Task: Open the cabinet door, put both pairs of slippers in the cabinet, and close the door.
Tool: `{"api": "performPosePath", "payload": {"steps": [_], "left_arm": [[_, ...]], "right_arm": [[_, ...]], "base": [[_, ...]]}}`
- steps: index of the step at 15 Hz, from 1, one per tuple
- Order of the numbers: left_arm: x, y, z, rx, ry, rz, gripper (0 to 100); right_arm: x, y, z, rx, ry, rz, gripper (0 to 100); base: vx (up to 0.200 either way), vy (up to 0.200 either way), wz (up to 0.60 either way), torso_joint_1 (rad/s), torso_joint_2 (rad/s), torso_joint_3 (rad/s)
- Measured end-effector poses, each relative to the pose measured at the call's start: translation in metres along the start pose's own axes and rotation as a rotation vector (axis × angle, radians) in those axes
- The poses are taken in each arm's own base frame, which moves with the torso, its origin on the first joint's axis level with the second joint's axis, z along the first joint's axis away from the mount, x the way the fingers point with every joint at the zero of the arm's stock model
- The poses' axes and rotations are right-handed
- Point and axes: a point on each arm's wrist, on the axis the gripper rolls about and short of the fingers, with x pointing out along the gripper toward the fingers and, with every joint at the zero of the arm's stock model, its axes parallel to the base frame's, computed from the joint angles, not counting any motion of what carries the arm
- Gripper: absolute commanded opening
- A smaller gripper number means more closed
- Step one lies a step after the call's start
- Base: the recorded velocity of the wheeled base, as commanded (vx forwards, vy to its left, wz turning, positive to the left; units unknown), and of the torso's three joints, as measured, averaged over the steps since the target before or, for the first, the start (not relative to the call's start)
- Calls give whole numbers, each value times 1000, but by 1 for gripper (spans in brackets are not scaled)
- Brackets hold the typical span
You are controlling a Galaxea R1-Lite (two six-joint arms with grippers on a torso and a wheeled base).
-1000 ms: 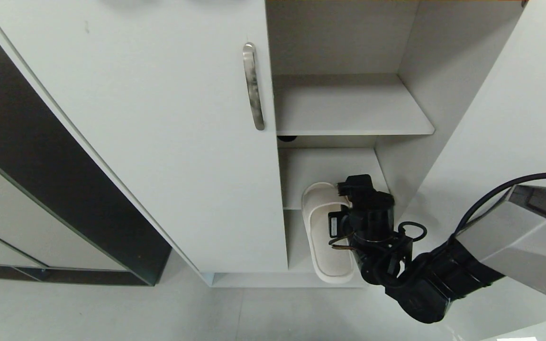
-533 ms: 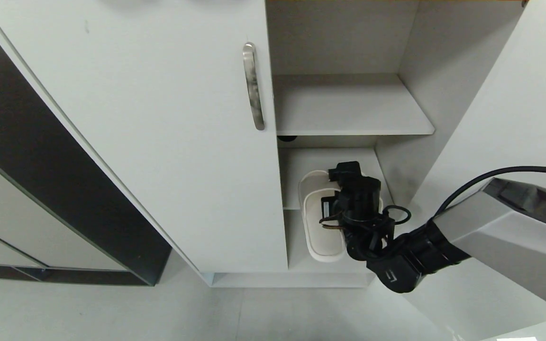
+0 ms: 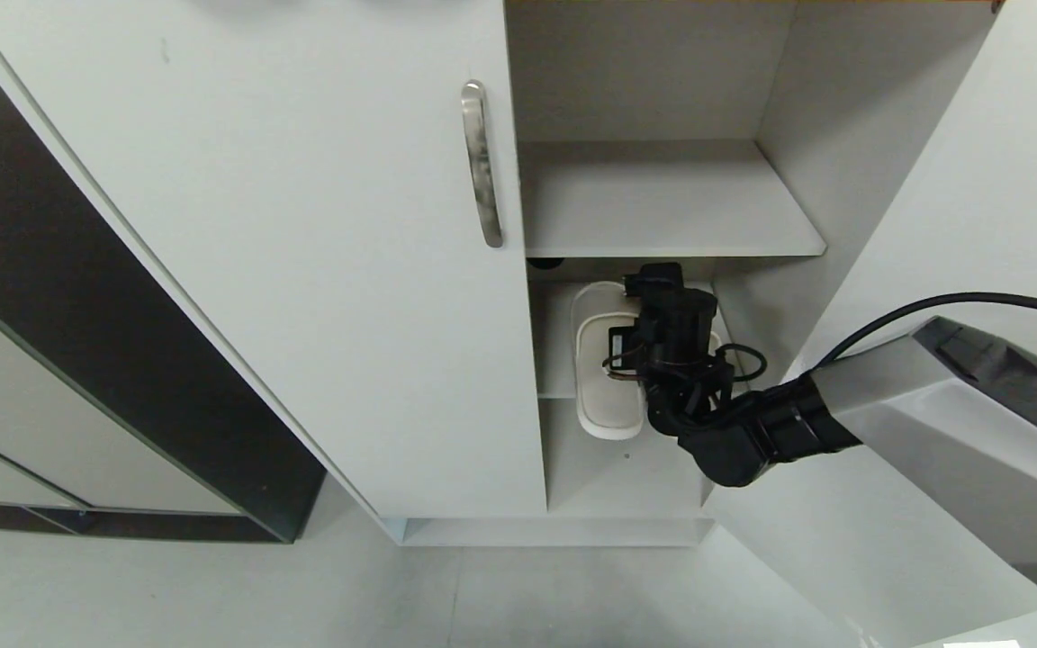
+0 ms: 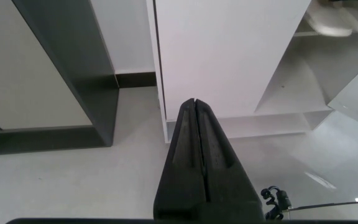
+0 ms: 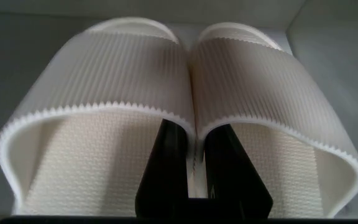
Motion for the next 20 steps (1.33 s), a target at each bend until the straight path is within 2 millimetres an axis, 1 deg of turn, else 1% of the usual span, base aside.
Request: {"api": "performPosePath", "payload": {"steps": [6, 11, 12, 17, 18, 20], "left_arm": [[0, 0, 0, -4, 0, 7, 0], [0, 0, 0, -13, 0, 15, 0], [0, 0, 0, -13, 0, 16, 0], [0, 0, 0, -13, 0, 15, 0], [0, 0, 0, -12, 0, 14, 0], [0, 0, 0, -12, 0, 14, 0]], "right_arm": [[22, 3, -8, -7, 9, -18, 0], [27, 5, -14, -13, 17, -22, 0], [27, 5, -14, -13, 18, -22, 100], [24, 2, -24, -34, 50, -22, 100], [21, 0, -25, -36, 56, -21, 100], [7, -3, -28, -45, 72, -11, 100]], "base": [[0, 0, 0, 0, 0, 0], [0, 0, 0, 0, 0, 0], [0, 0, 0, 0, 0, 0], [0, 0, 0, 0, 0, 0], [0, 0, 0, 0, 0, 0], [0, 0, 0, 0, 0, 0]]}}
